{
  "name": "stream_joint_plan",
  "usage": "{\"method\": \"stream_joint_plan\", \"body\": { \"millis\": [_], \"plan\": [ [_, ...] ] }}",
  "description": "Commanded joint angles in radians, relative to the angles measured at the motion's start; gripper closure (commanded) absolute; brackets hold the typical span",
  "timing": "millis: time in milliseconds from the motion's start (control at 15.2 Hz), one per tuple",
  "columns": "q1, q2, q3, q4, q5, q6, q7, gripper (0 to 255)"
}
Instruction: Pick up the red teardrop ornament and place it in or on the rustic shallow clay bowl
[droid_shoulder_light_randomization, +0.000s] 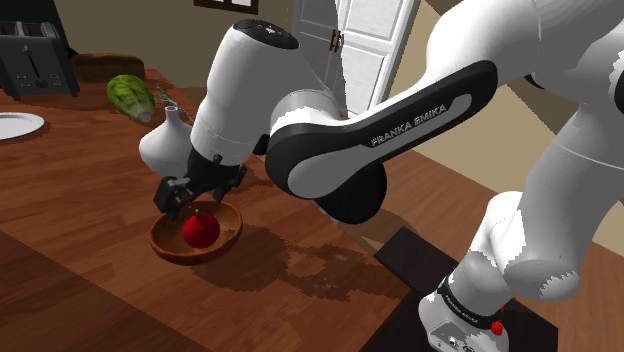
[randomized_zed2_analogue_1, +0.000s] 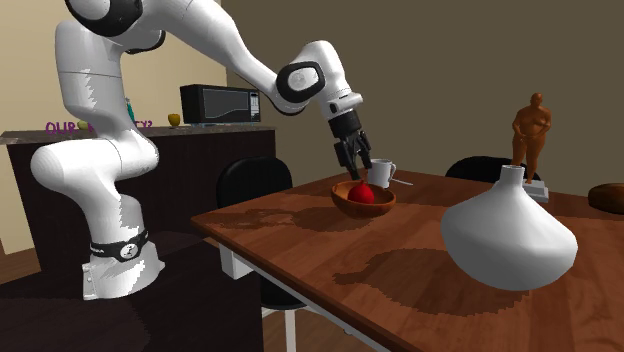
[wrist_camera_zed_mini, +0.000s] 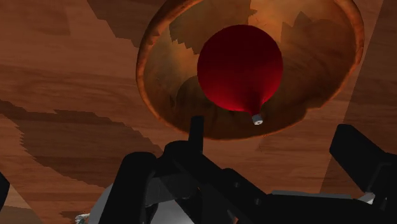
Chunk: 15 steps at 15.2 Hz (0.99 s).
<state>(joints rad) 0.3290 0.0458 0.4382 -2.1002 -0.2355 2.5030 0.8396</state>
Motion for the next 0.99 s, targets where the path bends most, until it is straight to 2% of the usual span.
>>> {"method": "stream_joint_plan", "body": {
  "millis": [0,132,396,924],
  "plan": [
    [0.0,0.0,0.0,0.0,0.0,0.0,0.0,0],
    [0.0,0.0,0.0,0.0,0.0,0.0,0.0,0],
    [0.001,-0.107,0.004,0.004,0.088,-0.095,-0.059,0],
    [0.002,-0.107,0.003,0.004,0.088,-0.095,-0.059,0]
  ]
}}
